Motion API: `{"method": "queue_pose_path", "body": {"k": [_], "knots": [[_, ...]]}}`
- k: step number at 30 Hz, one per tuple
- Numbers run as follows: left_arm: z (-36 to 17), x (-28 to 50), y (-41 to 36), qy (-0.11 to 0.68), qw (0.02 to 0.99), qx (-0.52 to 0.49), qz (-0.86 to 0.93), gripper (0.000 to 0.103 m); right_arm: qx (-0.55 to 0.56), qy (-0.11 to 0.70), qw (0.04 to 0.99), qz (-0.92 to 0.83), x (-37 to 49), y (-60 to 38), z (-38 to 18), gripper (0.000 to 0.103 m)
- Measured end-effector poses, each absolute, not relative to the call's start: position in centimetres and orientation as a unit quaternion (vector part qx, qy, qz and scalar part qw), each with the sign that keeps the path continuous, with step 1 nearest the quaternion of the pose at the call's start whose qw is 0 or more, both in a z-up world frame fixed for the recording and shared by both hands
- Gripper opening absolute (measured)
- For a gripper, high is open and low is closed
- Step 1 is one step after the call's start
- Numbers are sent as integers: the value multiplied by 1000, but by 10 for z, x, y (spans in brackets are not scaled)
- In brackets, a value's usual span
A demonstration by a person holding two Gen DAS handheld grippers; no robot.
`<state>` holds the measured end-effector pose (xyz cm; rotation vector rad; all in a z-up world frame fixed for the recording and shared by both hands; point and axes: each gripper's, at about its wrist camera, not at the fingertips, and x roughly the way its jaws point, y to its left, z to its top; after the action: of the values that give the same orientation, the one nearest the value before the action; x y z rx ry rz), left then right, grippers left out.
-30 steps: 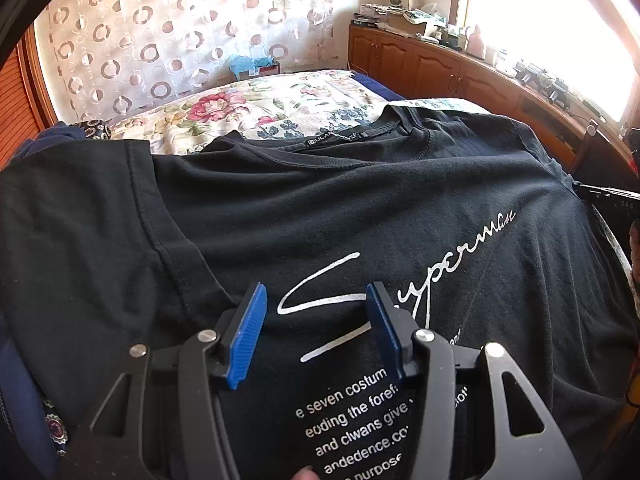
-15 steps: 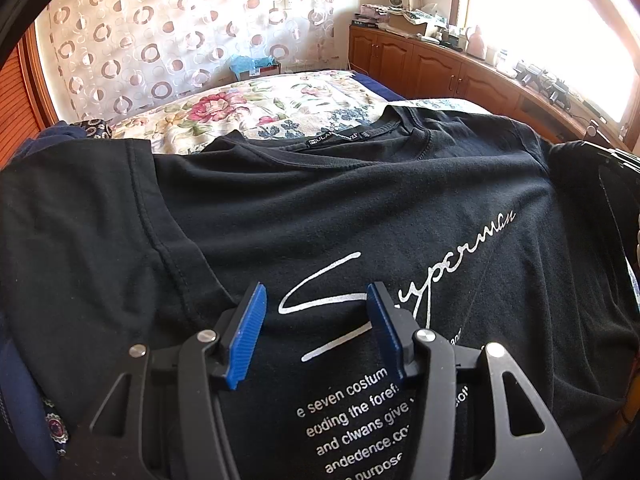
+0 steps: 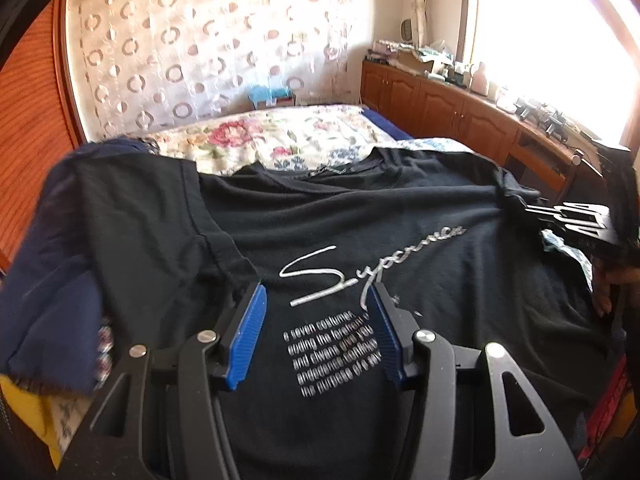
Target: Fold small clothes
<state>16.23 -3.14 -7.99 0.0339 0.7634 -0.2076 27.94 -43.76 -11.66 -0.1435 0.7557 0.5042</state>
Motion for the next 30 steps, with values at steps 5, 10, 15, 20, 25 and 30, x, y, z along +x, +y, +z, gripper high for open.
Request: {"method": "queue_pose_path", "body": {"k": [5, 10, 15, 20, 25, 30], "knots": [[-63, 128, -35, 351, 931, 7, -100, 51, -58, 351, 907, 224, 266, -456, -97, 35], [-54, 107, -38, 345, 933, 0, -104, 51, -63, 345, 913, 209, 247, -476, -82, 48], [-50, 98, -42, 342, 934, 3, -101, 51, -53, 356, 916, 175, 252, -497, -87, 48], [-48, 94, -44, 337, 935, 1, -106, 51, -37, 394, 907, 142, 282, -510, -113, 48], [-47, 86, -48, 335, 935, -2, -115, 51, -21, 420, 900, 110, 307, -521, -132, 48], [-52, 83, -49, 339, 933, -4, -120, 51, -25, 422, 900, 103, 316, -521, -133, 49]]}}
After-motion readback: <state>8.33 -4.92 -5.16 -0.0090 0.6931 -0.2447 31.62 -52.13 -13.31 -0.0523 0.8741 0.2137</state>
